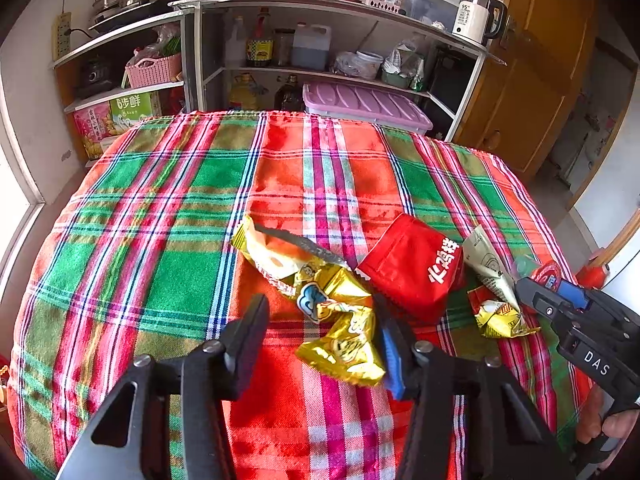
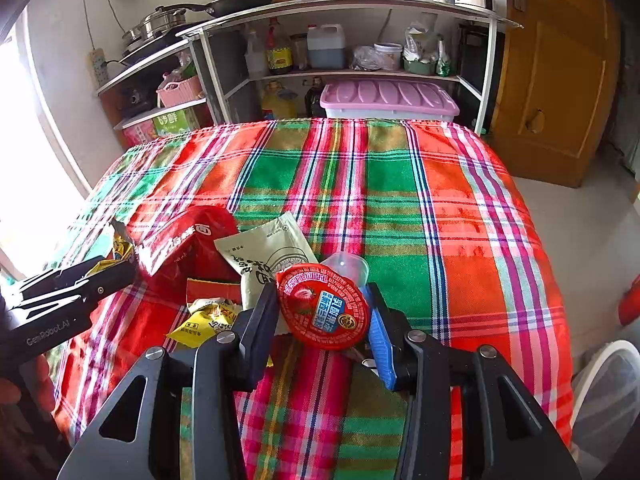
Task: Collect trash
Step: 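Grasp the red-lidded plastic cup with the right gripper while the left gripper grasps the gold wrapper, then carry both items over the bin and open both grippers to drop them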
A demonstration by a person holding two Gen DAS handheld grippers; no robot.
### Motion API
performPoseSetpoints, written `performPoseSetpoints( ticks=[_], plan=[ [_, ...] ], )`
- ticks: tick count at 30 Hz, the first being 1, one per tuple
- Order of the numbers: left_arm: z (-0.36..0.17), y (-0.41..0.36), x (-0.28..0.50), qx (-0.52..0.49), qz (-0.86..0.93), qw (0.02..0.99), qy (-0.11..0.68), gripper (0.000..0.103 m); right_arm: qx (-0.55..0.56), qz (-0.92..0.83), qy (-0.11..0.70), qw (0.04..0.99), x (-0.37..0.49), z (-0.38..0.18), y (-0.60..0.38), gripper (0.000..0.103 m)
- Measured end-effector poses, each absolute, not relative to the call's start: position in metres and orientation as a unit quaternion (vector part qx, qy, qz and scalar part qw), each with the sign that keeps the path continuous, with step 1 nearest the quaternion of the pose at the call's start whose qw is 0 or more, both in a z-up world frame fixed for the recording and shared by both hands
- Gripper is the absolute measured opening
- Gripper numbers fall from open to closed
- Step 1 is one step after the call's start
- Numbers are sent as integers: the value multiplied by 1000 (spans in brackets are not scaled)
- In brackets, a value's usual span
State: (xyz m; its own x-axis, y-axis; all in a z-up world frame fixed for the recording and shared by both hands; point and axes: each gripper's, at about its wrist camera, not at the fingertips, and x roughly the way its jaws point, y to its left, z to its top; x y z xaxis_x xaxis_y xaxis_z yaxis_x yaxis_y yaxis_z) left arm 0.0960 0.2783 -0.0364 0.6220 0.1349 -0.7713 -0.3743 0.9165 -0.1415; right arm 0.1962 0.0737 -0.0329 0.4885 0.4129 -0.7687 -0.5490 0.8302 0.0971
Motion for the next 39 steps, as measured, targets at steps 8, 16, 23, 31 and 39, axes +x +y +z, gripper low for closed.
performPoseSetpoints(
  ticks=[8,16,23,31,39],
  plan=[
    [-37,279,95,-142,134,890,412,28,-80,278,419,861,194,-32,72,43],
    [-34,279,88,-144,131,894,405,25,-78,272,415,865,193,-30,70,43],
    [-26,272,82,-133,126,900,396,24,-70,269,406,871,190,-24,63,43],
    [-11,259,74,-130,116,907,384,24,-59,272,395,876,181,-15,49,43],
    [8,230,71,-117,92,918,367,24,-48,268,386,881,170,-5,27,43]
  ],
)
